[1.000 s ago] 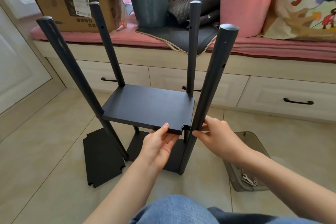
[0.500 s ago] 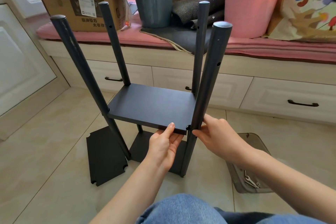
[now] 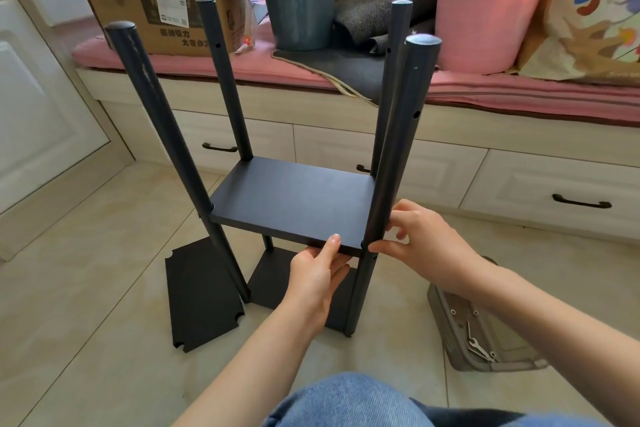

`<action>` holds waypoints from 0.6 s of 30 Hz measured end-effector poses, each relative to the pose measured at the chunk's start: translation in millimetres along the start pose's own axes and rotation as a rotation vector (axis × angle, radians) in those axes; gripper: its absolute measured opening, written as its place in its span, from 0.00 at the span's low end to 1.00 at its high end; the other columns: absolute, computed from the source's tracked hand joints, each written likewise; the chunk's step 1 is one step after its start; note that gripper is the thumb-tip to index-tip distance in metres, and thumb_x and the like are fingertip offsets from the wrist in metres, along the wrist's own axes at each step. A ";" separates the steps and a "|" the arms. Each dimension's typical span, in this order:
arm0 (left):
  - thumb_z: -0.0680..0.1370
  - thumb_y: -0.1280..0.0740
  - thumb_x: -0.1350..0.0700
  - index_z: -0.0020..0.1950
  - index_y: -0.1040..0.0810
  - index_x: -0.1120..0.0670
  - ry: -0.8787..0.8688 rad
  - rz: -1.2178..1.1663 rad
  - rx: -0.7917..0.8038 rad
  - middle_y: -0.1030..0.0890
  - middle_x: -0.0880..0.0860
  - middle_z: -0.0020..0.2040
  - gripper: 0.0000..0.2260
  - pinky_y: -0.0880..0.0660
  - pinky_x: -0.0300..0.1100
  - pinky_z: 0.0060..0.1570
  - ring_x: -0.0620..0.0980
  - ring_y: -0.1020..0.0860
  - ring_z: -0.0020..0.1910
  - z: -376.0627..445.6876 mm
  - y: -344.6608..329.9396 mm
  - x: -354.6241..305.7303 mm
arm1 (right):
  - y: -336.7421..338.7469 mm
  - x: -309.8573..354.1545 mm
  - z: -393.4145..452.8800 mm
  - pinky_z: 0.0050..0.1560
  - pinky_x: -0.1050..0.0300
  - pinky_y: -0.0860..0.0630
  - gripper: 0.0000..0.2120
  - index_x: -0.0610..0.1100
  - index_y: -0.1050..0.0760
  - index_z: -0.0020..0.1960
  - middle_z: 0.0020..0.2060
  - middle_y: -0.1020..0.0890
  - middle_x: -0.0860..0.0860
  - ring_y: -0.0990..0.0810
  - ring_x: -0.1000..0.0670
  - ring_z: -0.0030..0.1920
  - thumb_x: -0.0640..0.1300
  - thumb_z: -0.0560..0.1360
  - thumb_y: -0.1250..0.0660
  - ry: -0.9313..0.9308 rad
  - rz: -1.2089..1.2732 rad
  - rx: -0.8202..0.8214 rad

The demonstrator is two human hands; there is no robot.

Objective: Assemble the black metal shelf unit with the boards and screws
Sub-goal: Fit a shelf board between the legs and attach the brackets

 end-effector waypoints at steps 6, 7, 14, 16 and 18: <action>0.78 0.29 0.45 0.56 0.30 0.46 -0.300 0.415 -0.299 0.22 0.47 0.49 0.13 0.25 0.30 0.43 0.47 0.19 0.45 -16.6 35.5 -23.2 | -3.0 -2.9 1.8 0.50 0.48 0.21 0.09 0.51 0.20 0.54 0.47 0.22 0.55 0.21 0.53 0.46 0.51 0.75 0.29 0.006 0.088 -0.011; 0.77 0.28 0.47 0.54 0.33 0.45 -0.420 0.499 -0.354 0.26 0.47 0.47 0.14 0.27 0.30 0.40 0.46 0.22 0.44 -24.8 39.5 -33.3 | -2.7 -3.0 1.7 0.50 0.49 0.21 0.08 0.51 0.20 0.52 0.46 0.21 0.56 0.21 0.54 0.45 0.50 0.75 0.28 0.009 0.111 -0.019; 0.69 0.20 0.47 0.66 0.23 0.61 -1.164 1.438 -0.177 0.21 0.57 0.63 0.31 0.30 0.56 0.70 0.57 0.26 0.68 -49.4 -25.9 -63.1 | -2.9 -7.2 2.0 0.45 0.63 0.23 0.09 0.52 0.18 0.53 0.44 0.16 0.59 0.20 0.61 0.43 0.48 0.73 0.26 0.003 0.239 -0.035; 0.68 0.22 0.40 0.72 0.27 0.62 -1.118 1.600 -0.085 0.25 0.59 0.71 0.41 0.37 0.59 0.74 0.60 0.31 0.75 -38.0 -41.3 -55.6 | -3.0 -7.0 1.9 0.47 0.63 0.22 0.10 0.51 0.17 0.53 0.43 0.16 0.59 0.19 0.61 0.42 0.47 0.73 0.25 0.007 0.263 -0.037; 0.71 0.27 0.34 0.77 0.33 0.60 -1.060 1.728 -0.027 0.33 0.58 0.77 0.44 0.41 0.59 0.76 0.57 0.39 0.79 -26.1 -51.3 -48.1 | -2.9 -6.4 1.5 0.47 0.64 0.22 0.10 0.51 0.17 0.54 0.43 0.15 0.59 0.19 0.61 0.42 0.46 0.73 0.25 0.014 0.279 -0.043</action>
Point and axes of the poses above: each hand's wrist, its own z-axis towards the middle knuckle, its own y-axis out of the back of the hand, x = y × z, the point moved 9 cm from there along z, towards the middle knuckle
